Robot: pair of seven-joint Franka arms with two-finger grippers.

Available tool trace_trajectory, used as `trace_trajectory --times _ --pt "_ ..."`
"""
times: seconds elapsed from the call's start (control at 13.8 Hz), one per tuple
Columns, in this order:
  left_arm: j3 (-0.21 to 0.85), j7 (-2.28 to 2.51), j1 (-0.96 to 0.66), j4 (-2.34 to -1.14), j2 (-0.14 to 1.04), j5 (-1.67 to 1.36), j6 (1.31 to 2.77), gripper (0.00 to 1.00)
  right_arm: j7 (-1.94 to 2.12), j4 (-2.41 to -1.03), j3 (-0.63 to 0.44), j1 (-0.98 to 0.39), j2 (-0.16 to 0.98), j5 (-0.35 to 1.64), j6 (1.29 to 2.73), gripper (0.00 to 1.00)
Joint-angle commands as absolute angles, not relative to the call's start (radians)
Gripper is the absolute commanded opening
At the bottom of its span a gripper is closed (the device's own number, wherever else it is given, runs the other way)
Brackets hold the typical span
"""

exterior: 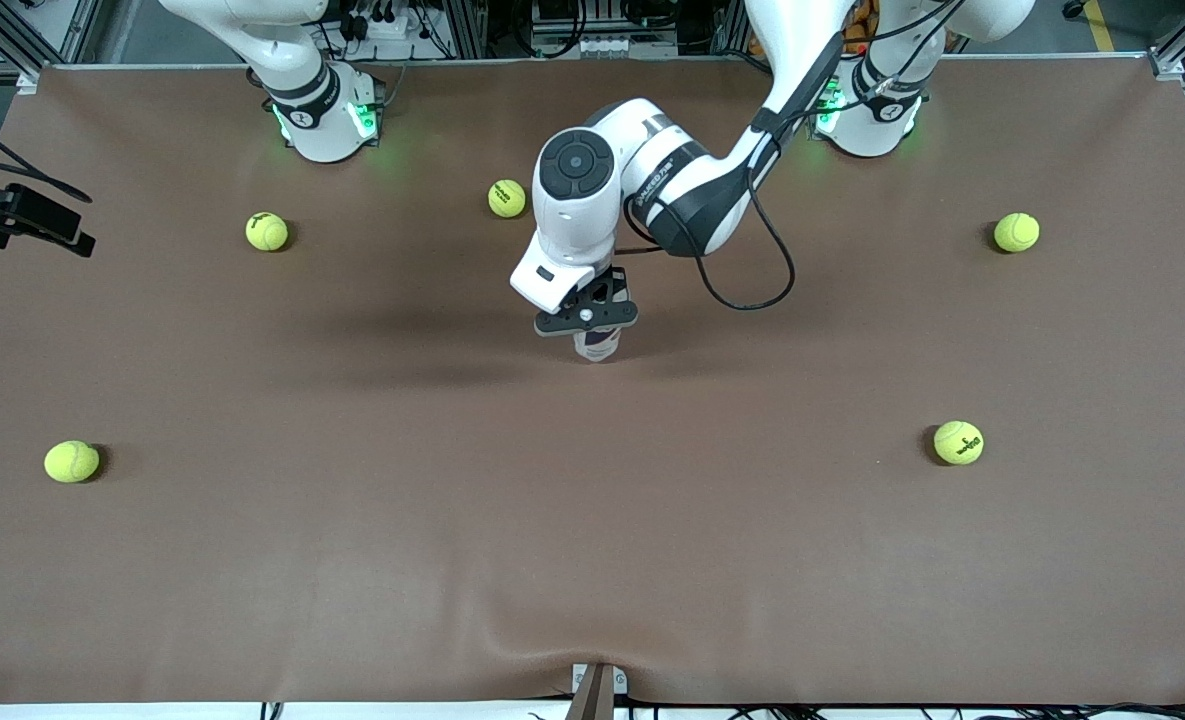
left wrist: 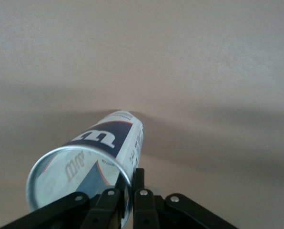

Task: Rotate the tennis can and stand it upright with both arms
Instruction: 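Lift and rotate the can upright with the left gripper, then set the can upright on the table and release with the left gripper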

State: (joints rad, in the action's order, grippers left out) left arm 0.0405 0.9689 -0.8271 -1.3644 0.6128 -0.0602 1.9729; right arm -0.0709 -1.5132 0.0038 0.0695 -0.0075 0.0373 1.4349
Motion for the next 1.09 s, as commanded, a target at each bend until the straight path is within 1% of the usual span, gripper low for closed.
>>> trace_trajectory --times 0.0,0.22,0.36,0.58,0.72,0.87,1.01 --pt "0.037 0.994 -0.833 -1.333 0.623 -0.041 1.959 0.99 -0.083 -1.506 0.015 0.094 -0.015 0.06 1.427 1.0" --pt "0.037 0.996 -0.819 -1.333 0.577 -0.054 1.944 1.0 -0.083 -1.506 0.015 0.094 -0.015 0.061 1.425 1.0" --pt "0.034 0.994 -0.804 -1.336 0.511 -0.057 1.933 1.0 -0.083 -1.505 0.015 0.094 -0.015 0.06 1.425 1.0" --pt "0.035 0.986 -0.727 -1.336 0.392 -0.052 1.755 1.0 -0.083 -1.506 0.015 0.094 -0.015 0.06 1.425 1.0" --pt "0.032 0.974 -0.633 -1.351 0.275 -0.049 1.697 1.0 -0.083 -1.505 0.015 0.1 -0.015 0.06 1.43 1.0" --pt "0.029 0.919 -0.533 -1.351 0.215 -0.032 1.609 1.0 -0.083 -1.505 0.015 0.098 -0.014 0.063 1.428 1.0" --pt "0.031 0.759 -0.435 -1.35 0.166 -0.029 1.53 1.0 -0.083 -1.505 0.017 0.098 -0.014 0.061 1.43 1.0"
